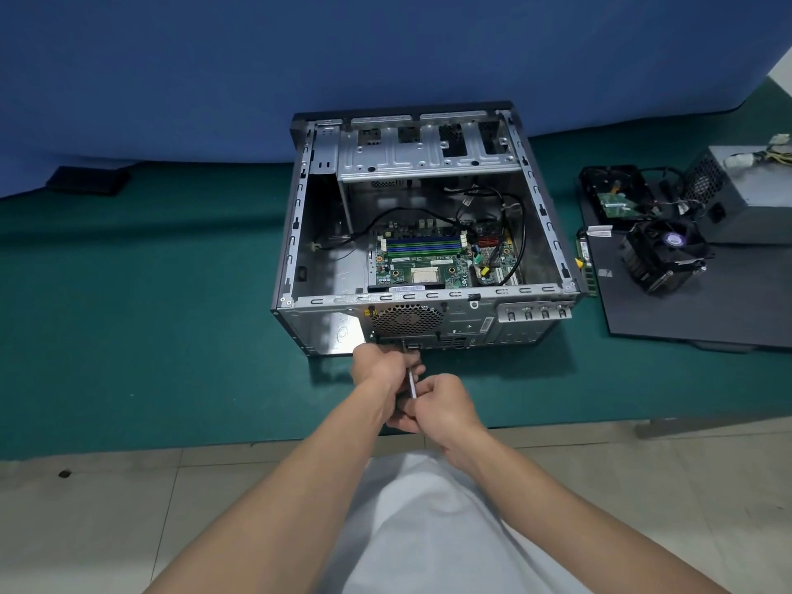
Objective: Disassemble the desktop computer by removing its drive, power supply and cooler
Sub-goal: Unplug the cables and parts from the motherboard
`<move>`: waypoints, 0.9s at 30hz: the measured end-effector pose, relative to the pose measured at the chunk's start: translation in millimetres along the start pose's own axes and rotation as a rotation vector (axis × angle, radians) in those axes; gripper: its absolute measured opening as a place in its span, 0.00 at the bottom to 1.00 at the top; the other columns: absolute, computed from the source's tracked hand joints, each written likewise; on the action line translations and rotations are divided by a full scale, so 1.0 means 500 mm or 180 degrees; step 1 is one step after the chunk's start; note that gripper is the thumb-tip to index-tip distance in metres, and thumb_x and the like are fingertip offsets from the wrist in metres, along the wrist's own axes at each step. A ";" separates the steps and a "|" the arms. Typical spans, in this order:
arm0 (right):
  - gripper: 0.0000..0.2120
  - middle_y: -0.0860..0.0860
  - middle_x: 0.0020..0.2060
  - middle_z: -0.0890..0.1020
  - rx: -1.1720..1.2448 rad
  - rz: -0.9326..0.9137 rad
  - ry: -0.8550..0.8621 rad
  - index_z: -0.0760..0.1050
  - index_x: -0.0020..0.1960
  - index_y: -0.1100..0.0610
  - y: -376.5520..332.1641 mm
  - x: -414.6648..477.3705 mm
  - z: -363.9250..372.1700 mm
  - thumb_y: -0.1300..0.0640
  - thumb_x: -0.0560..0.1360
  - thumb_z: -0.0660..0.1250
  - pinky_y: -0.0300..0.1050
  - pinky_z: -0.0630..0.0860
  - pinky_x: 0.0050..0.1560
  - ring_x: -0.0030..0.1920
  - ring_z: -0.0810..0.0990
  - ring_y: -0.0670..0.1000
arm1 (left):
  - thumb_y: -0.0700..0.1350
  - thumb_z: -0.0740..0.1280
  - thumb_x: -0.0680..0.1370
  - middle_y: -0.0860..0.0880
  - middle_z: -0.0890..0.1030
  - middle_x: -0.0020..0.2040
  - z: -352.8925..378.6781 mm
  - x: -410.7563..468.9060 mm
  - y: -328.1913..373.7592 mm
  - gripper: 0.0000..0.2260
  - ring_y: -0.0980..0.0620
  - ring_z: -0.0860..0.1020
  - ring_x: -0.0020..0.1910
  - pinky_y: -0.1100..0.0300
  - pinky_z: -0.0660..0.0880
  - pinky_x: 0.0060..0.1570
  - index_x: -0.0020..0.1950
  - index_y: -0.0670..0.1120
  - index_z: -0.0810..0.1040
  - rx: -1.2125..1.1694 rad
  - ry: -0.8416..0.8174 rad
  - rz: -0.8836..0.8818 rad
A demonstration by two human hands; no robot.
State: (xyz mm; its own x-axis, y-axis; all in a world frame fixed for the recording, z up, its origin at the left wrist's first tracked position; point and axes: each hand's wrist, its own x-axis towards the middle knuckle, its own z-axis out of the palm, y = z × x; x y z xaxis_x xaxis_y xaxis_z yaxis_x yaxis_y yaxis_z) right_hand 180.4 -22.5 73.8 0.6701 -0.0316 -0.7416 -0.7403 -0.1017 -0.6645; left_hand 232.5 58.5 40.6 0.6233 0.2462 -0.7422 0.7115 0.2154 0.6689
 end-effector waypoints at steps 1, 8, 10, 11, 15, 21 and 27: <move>0.08 0.60 0.39 0.85 0.0132 0.0033 -0.0085 0.76 0.41 0.64 -0.002 0.002 0.001 0.71 0.75 0.62 0.42 0.81 0.35 0.36 0.85 0.56 | 0.30 0.69 0.75 0.39 0.83 0.37 0.001 -0.001 0.002 0.03 0.44 0.81 0.32 0.51 0.81 0.38 0.47 0.35 0.79 -0.0016 -0.0019 -0.0020; 0.06 0.56 0.46 0.83 0.0230 0.0019 -0.0072 0.76 0.42 0.65 0.002 0.014 0.002 0.69 0.77 0.63 0.50 0.82 0.49 0.37 0.86 0.56 | 0.35 0.73 0.74 0.42 0.85 0.37 -0.018 0.006 -0.002 0.06 0.46 0.84 0.36 0.53 0.81 0.39 0.49 0.37 0.80 0.0432 -0.0223 0.0121; 0.05 0.54 0.46 0.84 0.0149 -0.0021 0.0096 0.77 0.41 0.64 0.001 0.014 0.002 0.68 0.75 0.65 0.51 0.82 0.47 0.36 0.85 0.55 | 0.36 0.75 0.71 0.44 0.85 0.35 -0.019 0.004 -0.006 0.05 0.47 0.84 0.34 0.55 0.80 0.37 0.44 0.39 0.81 0.0534 -0.0075 0.0174; 0.06 0.54 0.45 0.84 0.0166 -0.0039 0.0142 0.77 0.40 0.63 -0.001 0.014 0.002 0.69 0.74 0.66 0.50 0.83 0.46 0.37 0.85 0.54 | 0.35 0.74 0.72 0.44 0.85 0.35 -0.017 0.002 -0.006 0.03 0.47 0.83 0.33 0.56 0.79 0.36 0.43 0.39 0.81 0.0449 -0.0063 0.0128; 0.08 0.58 0.44 0.82 0.0470 0.0024 -0.0133 0.77 0.42 0.65 -0.003 0.016 -0.001 0.73 0.75 0.62 0.45 0.82 0.43 0.42 0.82 0.54 | 0.33 0.64 0.79 0.41 0.85 0.38 -0.012 0.001 0.001 0.04 0.45 0.83 0.32 0.56 0.79 0.33 0.47 0.37 0.78 0.0166 -0.0293 -0.0106; 0.07 0.54 0.41 0.84 0.0116 -0.0072 0.0241 0.79 0.38 0.60 0.002 0.019 0.001 0.69 0.73 0.68 0.50 0.83 0.46 0.36 0.83 0.52 | 0.37 0.75 0.73 0.42 0.85 0.37 -0.025 -0.002 -0.002 0.06 0.47 0.84 0.34 0.57 0.78 0.34 0.46 0.37 0.81 0.0338 -0.0138 0.0063; 0.08 0.57 0.41 0.81 0.0546 0.0031 -0.0107 0.78 0.43 0.61 -0.008 0.016 -0.002 0.69 0.77 0.62 0.43 0.82 0.40 0.39 0.80 0.52 | 0.37 0.65 0.80 0.43 0.85 0.40 -0.020 -0.002 0.006 0.04 0.45 0.84 0.36 0.59 0.75 0.29 0.51 0.37 0.78 0.0427 -0.0264 0.0051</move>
State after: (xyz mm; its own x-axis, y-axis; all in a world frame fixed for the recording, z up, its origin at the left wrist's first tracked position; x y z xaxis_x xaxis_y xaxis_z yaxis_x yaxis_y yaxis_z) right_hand 189.0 -23.5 70.5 0.6628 0.0017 -0.7488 -0.7470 0.0697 -0.6611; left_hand 230.9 68.6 43.9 0.6556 0.1684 -0.7360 0.7347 0.0825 0.6733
